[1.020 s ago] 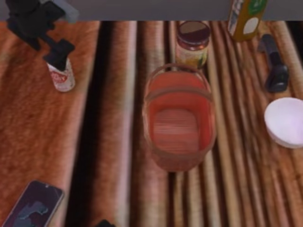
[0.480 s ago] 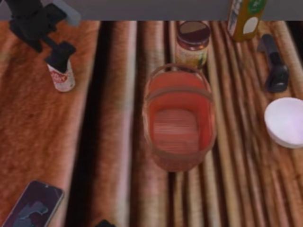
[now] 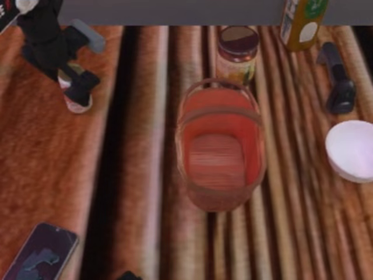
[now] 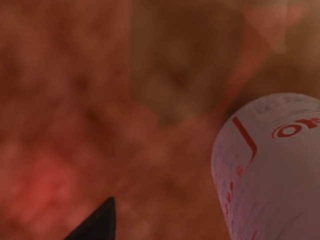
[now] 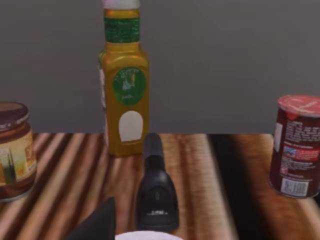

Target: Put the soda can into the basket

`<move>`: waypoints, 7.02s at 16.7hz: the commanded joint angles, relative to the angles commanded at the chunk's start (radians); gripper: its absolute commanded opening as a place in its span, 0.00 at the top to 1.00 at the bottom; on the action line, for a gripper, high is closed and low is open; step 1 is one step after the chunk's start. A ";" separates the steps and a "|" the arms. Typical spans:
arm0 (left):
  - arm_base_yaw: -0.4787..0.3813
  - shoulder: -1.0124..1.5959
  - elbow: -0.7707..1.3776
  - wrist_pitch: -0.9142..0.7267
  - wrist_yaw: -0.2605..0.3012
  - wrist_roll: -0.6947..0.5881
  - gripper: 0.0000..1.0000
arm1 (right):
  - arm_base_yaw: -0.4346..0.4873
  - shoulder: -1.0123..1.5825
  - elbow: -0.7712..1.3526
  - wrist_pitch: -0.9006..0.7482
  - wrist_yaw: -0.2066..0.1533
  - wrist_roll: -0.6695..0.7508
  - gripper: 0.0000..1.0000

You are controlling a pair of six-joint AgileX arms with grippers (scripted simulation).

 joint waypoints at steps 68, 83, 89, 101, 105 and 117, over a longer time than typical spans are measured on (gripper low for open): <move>-0.196 -0.304 -1.120 2.273 1.198 -0.681 1.00 | 0.000 0.000 0.000 0.000 0.000 0.000 0.00; -0.196 -0.300 -1.123 2.278 1.198 -0.681 0.17 | 0.000 0.000 0.000 0.000 0.000 0.000 0.00; -0.196 -0.300 -1.123 2.278 1.198 -0.681 0.00 | 0.000 0.000 0.000 0.000 0.000 0.000 0.00; -0.164 -0.496 -1.242 2.163 1.075 -0.722 0.00 | 0.074 0.215 0.214 -0.174 -0.004 -0.111 0.00; -0.111 -0.795 -1.409 2.009 0.894 -0.761 0.00 | 0.171 0.555 0.553 -0.418 -0.003 -0.265 0.00; 0.062 -2.031 -2.029 1.495 0.231 -0.769 0.00 | 0.516 1.886 1.899 -1.305 -0.005 -0.817 0.00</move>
